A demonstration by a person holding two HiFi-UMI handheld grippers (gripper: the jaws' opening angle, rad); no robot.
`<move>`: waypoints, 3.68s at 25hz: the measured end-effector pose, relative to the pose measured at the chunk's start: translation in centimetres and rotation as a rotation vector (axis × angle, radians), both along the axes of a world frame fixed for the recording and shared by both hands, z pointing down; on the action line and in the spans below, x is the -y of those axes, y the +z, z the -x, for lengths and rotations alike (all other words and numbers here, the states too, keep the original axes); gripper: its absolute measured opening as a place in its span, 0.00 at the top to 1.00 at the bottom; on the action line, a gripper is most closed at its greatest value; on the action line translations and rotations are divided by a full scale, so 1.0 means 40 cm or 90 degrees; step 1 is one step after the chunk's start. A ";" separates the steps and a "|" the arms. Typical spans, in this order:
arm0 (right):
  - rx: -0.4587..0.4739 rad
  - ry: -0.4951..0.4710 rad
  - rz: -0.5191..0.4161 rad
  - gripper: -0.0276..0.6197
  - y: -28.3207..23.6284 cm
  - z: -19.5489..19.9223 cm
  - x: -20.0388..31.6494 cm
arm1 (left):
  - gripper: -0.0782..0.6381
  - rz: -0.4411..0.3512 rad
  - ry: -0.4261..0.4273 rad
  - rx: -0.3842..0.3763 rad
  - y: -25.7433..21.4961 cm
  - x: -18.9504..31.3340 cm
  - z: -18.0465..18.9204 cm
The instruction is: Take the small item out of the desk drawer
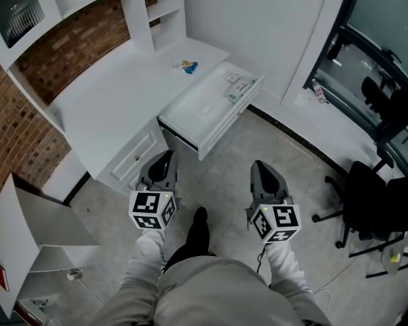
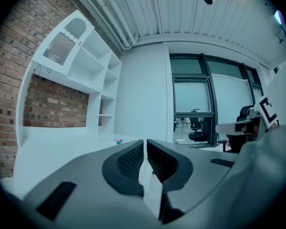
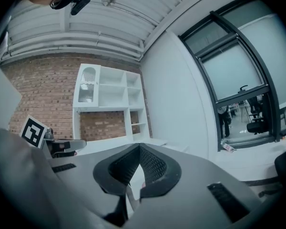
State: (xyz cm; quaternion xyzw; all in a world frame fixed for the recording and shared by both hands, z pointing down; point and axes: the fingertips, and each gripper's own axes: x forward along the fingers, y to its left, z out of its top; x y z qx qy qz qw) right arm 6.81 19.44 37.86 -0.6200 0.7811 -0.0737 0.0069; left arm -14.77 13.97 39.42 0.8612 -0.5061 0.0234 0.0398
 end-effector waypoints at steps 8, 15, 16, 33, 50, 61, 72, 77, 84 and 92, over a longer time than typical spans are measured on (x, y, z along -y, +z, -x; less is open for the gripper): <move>0.002 0.014 0.015 0.91 0.009 0.005 0.180 | 0.79 0.002 0.011 -0.004 -0.003 0.194 -0.006; 0.002 0.026 0.025 0.91 0.018 0.016 0.323 | 0.70 0.015 0.024 -0.006 0.006 0.353 -0.001; 0.002 0.028 0.027 0.91 0.021 0.018 0.342 | 0.69 0.016 0.027 -0.007 0.006 0.374 0.000; -0.001 0.075 0.017 0.91 0.002 0.021 0.535 | 0.54 0.025 0.073 -0.029 0.023 0.601 -0.018; 0.011 0.081 -0.009 0.91 -0.018 -0.060 0.694 | 0.53 0.033 0.068 -0.022 0.039 0.750 -0.104; 0.022 0.073 -0.011 0.91 -0.022 -0.159 0.851 | 0.53 0.053 0.071 0.000 0.065 0.894 -0.205; 0.033 0.052 0.006 0.91 -0.011 -0.227 0.991 | 0.52 0.105 0.071 0.032 0.135 1.007 -0.303; 0.038 0.043 0.017 0.91 0.005 -0.243 1.032 | 0.52 0.144 0.078 0.054 0.201 1.038 -0.344; 0.039 0.034 0.034 0.91 0.030 -0.263 1.062 | 0.52 0.203 0.085 0.096 0.320 1.056 -0.383; 0.044 0.031 0.048 0.91 0.054 -0.281 1.081 | 0.52 0.293 0.095 0.153 0.484 1.055 -0.404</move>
